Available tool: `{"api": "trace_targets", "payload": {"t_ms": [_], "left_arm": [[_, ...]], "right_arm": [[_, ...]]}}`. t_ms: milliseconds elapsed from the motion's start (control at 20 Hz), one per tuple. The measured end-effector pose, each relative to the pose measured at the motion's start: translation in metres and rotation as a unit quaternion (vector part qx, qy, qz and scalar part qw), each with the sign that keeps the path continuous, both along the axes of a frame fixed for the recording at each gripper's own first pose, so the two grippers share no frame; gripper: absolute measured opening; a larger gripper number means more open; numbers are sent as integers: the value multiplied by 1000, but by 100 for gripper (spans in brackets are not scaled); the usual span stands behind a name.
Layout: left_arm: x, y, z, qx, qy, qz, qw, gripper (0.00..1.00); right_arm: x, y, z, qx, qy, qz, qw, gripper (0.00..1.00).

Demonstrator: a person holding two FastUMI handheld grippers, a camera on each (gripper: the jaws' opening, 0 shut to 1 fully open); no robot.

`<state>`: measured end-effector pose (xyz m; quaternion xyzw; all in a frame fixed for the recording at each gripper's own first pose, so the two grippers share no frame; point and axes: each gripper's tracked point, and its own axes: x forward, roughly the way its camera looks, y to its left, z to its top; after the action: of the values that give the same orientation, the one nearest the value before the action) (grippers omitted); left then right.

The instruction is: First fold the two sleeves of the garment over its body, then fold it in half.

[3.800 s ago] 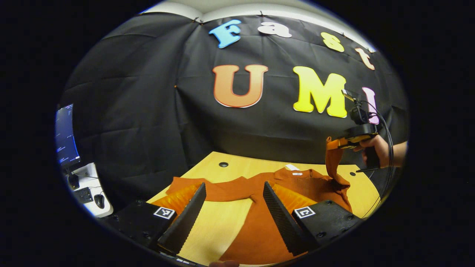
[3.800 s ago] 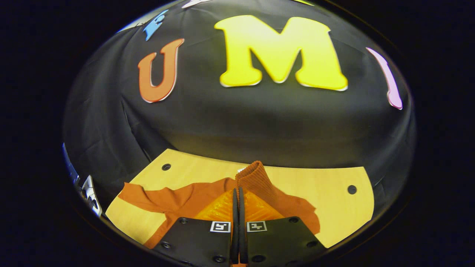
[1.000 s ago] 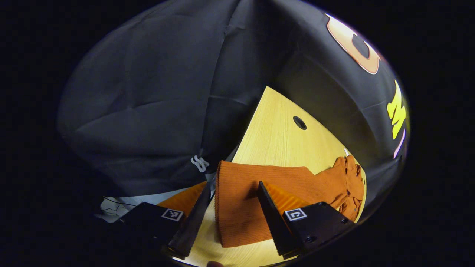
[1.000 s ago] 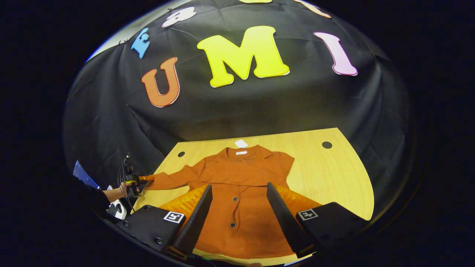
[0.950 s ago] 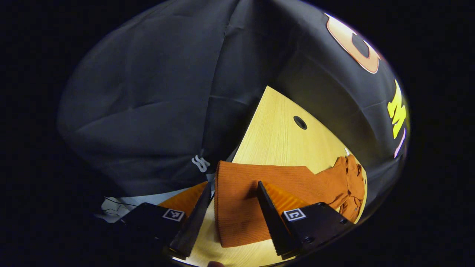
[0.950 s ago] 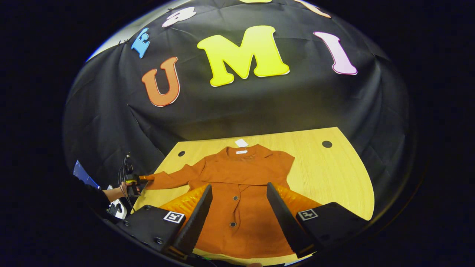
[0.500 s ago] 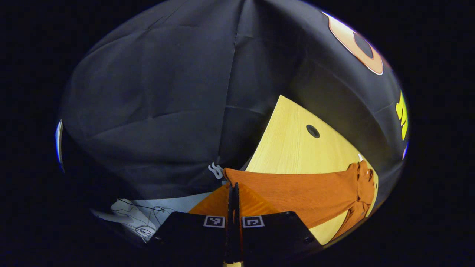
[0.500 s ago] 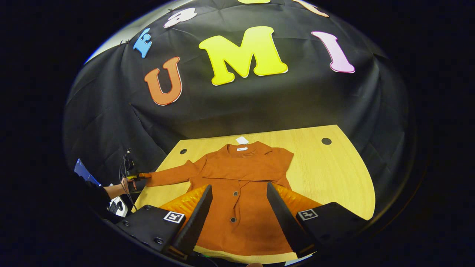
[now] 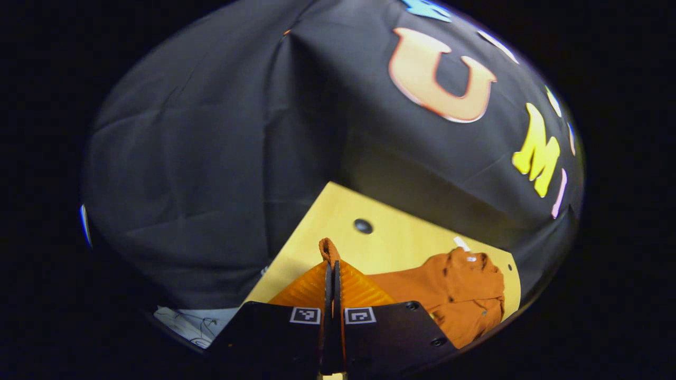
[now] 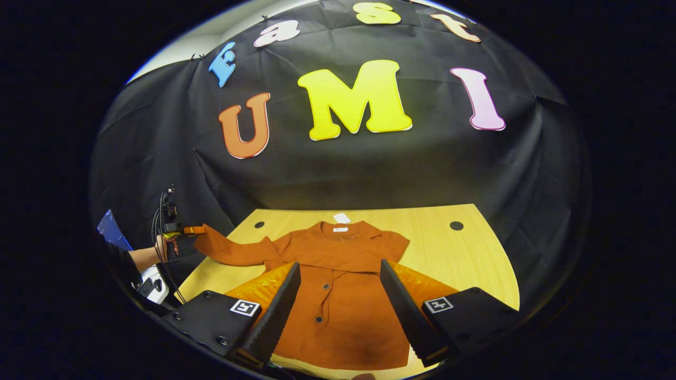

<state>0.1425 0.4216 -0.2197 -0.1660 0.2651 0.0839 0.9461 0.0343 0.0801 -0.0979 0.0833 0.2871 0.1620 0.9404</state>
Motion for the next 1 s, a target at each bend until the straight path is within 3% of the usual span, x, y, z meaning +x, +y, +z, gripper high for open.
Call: {"api": "trace_targets", "payload": {"t_ms": [150, 400, 800, 1000], "left_arm": [[15, -60, 67, 35, -56, -31, 997, 2], [48, -195, 132, 28, -96, -102, 990, 3], [79, -427, 104, 11, -66, -238, 969, 2], [87, -523, 66, 0, -43, -274, 961, 3]], "right_arm": [[-3, -16, 13, 18, -23, -6, 1000, 96], [-7, -61, 37, 33, -59, -25, 997, 97], [-26, -143, 47, 19, -85, -76, 993, 96], [-35, -179, 40, 2, -77, -99, 992, 97]]}}
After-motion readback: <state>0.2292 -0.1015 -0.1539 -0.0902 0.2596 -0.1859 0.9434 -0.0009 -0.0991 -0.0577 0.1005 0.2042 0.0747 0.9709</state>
